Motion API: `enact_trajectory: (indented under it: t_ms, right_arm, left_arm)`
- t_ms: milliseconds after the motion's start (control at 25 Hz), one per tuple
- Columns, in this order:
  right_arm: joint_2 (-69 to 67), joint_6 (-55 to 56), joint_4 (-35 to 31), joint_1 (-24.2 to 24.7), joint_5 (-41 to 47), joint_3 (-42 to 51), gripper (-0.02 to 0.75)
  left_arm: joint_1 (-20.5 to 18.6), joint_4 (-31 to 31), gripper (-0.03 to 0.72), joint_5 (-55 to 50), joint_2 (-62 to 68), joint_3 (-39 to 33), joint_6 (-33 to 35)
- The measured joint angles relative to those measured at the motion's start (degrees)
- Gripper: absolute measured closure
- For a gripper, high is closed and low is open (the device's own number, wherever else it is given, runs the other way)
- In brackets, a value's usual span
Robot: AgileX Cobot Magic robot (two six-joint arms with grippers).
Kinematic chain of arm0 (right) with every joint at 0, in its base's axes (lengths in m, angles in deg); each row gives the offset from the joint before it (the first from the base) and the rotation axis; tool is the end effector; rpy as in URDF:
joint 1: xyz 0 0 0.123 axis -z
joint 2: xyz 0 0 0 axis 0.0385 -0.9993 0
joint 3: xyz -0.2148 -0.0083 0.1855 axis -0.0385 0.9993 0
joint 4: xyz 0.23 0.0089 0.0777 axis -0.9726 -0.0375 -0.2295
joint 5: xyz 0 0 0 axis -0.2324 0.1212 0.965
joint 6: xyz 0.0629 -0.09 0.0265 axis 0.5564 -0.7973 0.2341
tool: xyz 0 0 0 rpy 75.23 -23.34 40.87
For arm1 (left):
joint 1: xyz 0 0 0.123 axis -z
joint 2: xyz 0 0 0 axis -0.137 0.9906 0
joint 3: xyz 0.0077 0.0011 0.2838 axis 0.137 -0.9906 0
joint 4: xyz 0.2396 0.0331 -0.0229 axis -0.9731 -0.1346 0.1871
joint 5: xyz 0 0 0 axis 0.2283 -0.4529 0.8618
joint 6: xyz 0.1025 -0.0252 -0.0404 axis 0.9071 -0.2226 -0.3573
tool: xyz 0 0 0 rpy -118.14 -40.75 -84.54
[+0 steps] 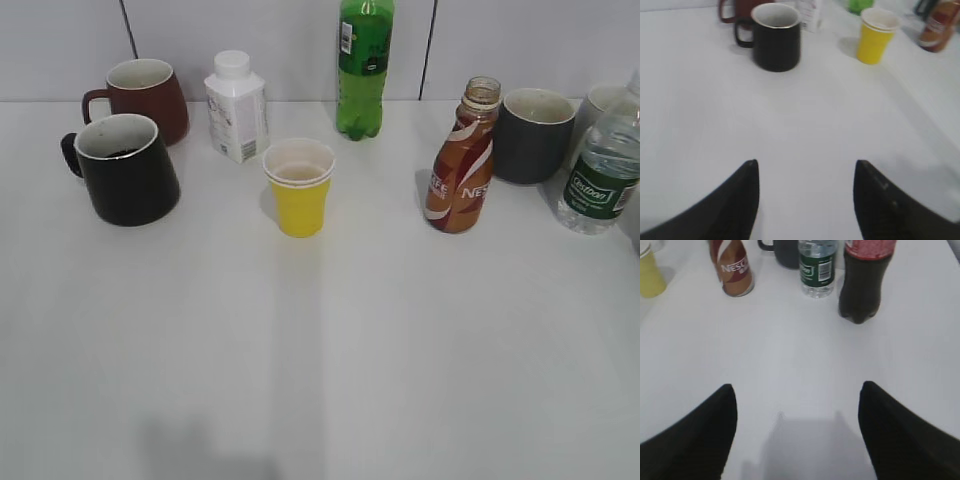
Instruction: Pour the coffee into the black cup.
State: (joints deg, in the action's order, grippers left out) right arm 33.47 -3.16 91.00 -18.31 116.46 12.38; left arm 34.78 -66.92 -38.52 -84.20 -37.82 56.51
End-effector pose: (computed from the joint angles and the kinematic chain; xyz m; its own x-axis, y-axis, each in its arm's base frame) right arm 0.0103 -0.0116 0.2649 -0.4486 0.0119 -0.8937 -0.1657 0.9815 0.0962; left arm 0.0072 0.0073 0.2694 -0.4386 0.0703 -0.8959 0.3253 0.9418 -0.0853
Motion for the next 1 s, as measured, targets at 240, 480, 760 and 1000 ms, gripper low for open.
enact_trajectory:
  t_ms: [240, 480, 760, 1000]
  right_arm:
    - [0.0, 0.0, 0.0, 8.0, 0.0, 0.0, 0.148]
    - [0.1, 0.0, 0.0, 13.8, 0.0, 0.0, 0.148]
    - [0.1, 0.0, 0.0, 14.5, 0.0, 0.0, 0.149]
    - [0.1, -0.1, -0.1, 14.5, 0.0, 0.0, 0.149]
  left_arm:
    - [-11.3, 0.0, 0.237, 0.0, 0.0, 0.0, 0.0]
    - [-18.9, 0.0, 0.237, 0.0, 0.0, 0.0, 0.0]
    - [-23.1, 0.0, 0.237, 0.0, 0.0, 0.0, 0.0]
    - [-23.9, 0.0, 0.237, 0.0, 0.0, 0.0, 0.0]
